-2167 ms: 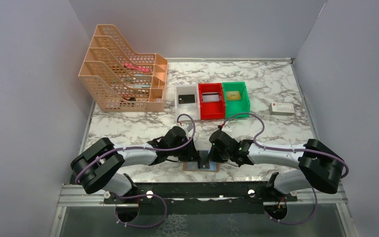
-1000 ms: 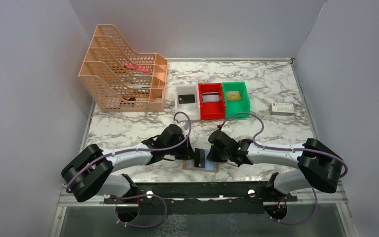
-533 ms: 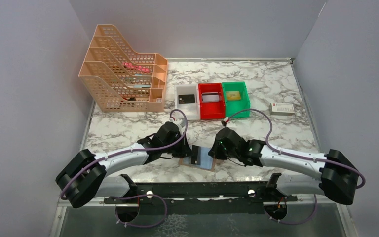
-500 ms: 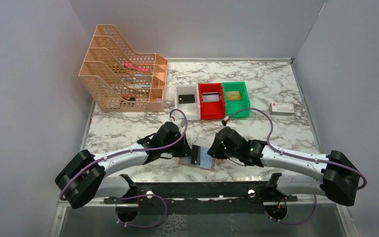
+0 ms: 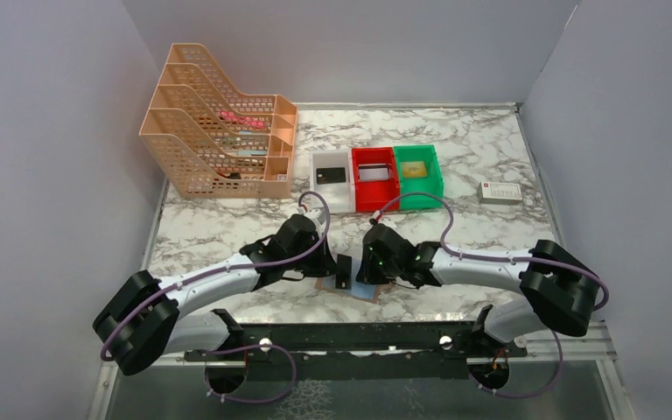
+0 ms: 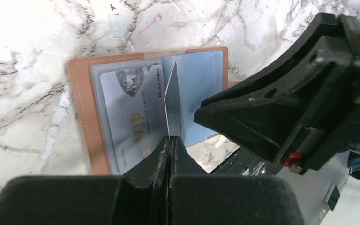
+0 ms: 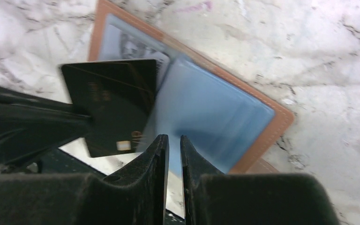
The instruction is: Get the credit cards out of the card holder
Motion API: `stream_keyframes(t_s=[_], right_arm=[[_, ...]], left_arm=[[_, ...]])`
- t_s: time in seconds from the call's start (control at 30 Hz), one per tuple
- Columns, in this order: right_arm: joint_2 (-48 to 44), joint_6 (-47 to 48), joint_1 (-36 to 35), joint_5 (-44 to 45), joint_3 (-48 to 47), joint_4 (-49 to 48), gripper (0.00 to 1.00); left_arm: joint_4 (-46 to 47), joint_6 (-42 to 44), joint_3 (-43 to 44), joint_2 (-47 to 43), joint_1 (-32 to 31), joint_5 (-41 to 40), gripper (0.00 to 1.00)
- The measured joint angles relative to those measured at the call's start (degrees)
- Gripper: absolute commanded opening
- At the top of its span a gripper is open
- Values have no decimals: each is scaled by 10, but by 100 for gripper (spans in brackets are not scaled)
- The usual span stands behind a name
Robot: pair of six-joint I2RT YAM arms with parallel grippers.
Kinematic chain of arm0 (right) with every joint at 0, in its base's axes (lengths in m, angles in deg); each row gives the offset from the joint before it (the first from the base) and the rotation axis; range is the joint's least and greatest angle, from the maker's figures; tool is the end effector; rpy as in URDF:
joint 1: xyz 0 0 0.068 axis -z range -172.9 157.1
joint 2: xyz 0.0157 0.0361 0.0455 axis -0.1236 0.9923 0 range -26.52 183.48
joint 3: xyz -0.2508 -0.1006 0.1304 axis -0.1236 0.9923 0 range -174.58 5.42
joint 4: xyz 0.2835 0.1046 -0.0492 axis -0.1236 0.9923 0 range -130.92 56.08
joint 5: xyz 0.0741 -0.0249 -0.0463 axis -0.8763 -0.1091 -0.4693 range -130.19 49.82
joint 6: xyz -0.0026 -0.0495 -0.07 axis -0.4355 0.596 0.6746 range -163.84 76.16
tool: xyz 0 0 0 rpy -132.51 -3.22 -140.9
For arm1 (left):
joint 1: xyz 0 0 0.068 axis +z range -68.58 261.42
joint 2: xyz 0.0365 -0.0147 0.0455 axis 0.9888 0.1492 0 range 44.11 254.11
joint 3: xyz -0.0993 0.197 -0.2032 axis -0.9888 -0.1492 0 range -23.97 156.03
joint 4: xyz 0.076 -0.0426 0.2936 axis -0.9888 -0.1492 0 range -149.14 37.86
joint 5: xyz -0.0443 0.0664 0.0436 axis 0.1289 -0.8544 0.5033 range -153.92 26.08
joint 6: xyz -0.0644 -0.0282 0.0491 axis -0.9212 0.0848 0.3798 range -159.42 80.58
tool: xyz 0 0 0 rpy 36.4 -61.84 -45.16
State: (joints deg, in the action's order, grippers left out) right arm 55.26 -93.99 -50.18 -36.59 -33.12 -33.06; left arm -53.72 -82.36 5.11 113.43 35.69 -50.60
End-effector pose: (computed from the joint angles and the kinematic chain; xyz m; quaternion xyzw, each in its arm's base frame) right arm 0.1803 0.2717 0.1298 -0.0481 0.9413 0.2509 0.2208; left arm 0.1891 -0.2189 0.1452 0.0694 0.9053 -0.3591 0.2159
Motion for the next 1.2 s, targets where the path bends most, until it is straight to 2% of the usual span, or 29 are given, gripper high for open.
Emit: stream_keyframes(t_s=[0.23, 0.3, 0.33, 0.5, 0.57, 0.63, 0.77, 1.0, 1.2], right_arm=[[-1, -4, 0, 23, 0, 34, 21], [-10, -3, 0, 26, 0, 38, 25], [-16, -2, 0, 26, 0, 38, 28], [-58, 10, 0, 26, 0, 28, 56], [-81, 15, 6, 33, 0, 28, 60], [-101, 22, 16, 33, 1, 25, 62], [-144, 38, 61, 8, 19, -3, 67], [-177, 53, 141, -136, 70, -106, 71], [-152, 46, 200, -277, 97, -219, 68]], left_arm=[[-51, 17, 22, -43, 3, -49, 0], [-55, 21, 25, -50, 3, -55, 0], [-57, 21, 25, -52, 4, -59, 0], [-72, 27, 25, -80, 11, -68, 0], [-59, 37, 22, -100, 39, -36, 0], [-41, 43, 16, -117, 94, 4, 0], [-8, 48, 3, -126, 176, 84, 0], [99, 14, -48, -125, 190, 212, 0], [162, -10, -61, -121, 190, 267, 0]])
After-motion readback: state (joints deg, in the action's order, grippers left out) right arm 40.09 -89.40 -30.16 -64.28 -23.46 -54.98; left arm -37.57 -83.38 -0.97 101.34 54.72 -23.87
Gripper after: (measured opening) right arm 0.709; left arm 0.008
